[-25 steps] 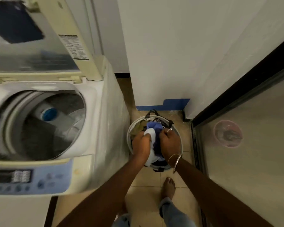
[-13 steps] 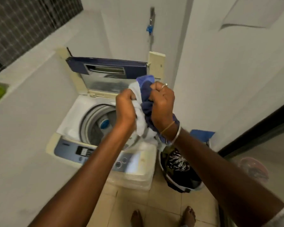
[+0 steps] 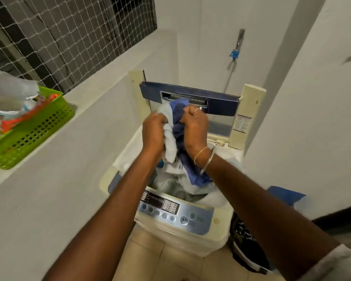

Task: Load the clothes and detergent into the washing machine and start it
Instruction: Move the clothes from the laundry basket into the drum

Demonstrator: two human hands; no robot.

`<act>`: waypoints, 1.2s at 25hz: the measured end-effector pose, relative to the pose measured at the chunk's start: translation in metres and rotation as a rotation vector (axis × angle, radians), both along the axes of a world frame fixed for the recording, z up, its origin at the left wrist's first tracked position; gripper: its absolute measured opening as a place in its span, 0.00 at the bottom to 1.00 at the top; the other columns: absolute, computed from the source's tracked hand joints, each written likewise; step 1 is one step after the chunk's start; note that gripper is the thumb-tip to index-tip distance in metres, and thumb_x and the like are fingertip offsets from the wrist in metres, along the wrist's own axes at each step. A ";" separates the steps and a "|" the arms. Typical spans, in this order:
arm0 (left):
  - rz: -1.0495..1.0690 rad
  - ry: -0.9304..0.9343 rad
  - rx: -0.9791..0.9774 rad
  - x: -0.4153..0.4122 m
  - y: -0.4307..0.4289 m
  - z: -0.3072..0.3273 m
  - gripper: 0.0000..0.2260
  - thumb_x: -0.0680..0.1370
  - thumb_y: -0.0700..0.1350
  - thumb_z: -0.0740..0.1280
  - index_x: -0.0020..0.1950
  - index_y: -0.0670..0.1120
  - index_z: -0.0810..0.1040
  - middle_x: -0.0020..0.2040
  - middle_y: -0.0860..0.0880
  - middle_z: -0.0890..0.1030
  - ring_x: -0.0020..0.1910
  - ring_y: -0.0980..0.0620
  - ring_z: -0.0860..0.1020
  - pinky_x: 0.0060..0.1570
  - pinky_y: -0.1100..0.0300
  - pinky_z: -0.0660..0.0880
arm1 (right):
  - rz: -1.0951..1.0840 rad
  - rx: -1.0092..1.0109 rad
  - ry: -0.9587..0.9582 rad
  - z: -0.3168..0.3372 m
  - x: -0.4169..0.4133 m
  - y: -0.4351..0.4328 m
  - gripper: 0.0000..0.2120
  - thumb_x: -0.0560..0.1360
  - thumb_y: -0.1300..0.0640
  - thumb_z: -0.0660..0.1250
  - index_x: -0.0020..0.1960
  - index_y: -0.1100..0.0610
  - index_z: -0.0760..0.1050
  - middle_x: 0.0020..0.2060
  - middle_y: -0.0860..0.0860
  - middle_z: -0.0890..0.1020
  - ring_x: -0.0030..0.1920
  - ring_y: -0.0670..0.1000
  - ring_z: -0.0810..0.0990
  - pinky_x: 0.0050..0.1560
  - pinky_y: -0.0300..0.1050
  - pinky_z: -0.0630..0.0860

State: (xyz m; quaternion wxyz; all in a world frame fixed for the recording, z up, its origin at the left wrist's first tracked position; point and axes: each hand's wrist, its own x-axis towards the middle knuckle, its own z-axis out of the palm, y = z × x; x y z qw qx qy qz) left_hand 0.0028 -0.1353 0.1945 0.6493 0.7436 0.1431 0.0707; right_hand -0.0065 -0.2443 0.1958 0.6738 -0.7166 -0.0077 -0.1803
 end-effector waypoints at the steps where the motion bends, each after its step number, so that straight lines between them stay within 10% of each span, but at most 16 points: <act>1: -0.038 0.128 0.090 0.005 0.006 -0.036 0.07 0.74 0.45 0.63 0.37 0.44 0.72 0.35 0.47 0.75 0.37 0.48 0.75 0.35 0.60 0.73 | 0.028 -0.155 0.153 -0.036 0.008 -0.003 0.09 0.76 0.62 0.61 0.37 0.55 0.73 0.33 0.50 0.76 0.34 0.44 0.72 0.37 0.42 0.68; 6: -0.198 0.517 0.237 -0.013 0.015 -0.169 0.26 0.70 0.51 0.68 0.68 0.47 0.74 0.60 0.45 0.81 0.56 0.42 0.79 0.57 0.48 0.78 | 0.237 -0.404 0.704 -0.146 0.003 -0.042 0.16 0.79 0.55 0.64 0.63 0.62 0.73 0.54 0.56 0.79 0.54 0.54 0.78 0.59 0.46 0.72; 10: -0.189 0.480 0.323 -0.024 -0.010 -0.181 0.15 0.76 0.46 0.68 0.63 0.48 0.80 0.59 0.44 0.82 0.58 0.44 0.80 0.61 0.51 0.75 | 0.118 -0.361 0.704 -0.169 -0.014 -0.075 0.13 0.78 0.59 0.65 0.62 0.60 0.74 0.56 0.57 0.79 0.52 0.52 0.77 0.46 0.34 0.70; 20: -0.469 0.099 0.389 -0.049 -0.232 -0.174 0.06 0.81 0.43 0.64 0.56 0.46 0.80 0.51 0.51 0.81 0.49 0.55 0.77 0.51 0.64 0.72 | -0.244 -0.214 0.675 -0.188 -0.062 -0.221 0.11 0.77 0.53 0.65 0.58 0.55 0.76 0.43 0.50 0.83 0.44 0.49 0.82 0.46 0.42 0.75; 30: -0.625 0.294 0.506 -0.066 -0.358 -0.298 0.07 0.81 0.40 0.64 0.55 0.44 0.81 0.51 0.47 0.84 0.49 0.50 0.80 0.47 0.65 0.70 | -0.260 -0.338 0.874 -0.284 -0.096 -0.377 0.08 0.78 0.61 0.64 0.55 0.62 0.77 0.46 0.54 0.82 0.47 0.53 0.80 0.46 0.39 0.70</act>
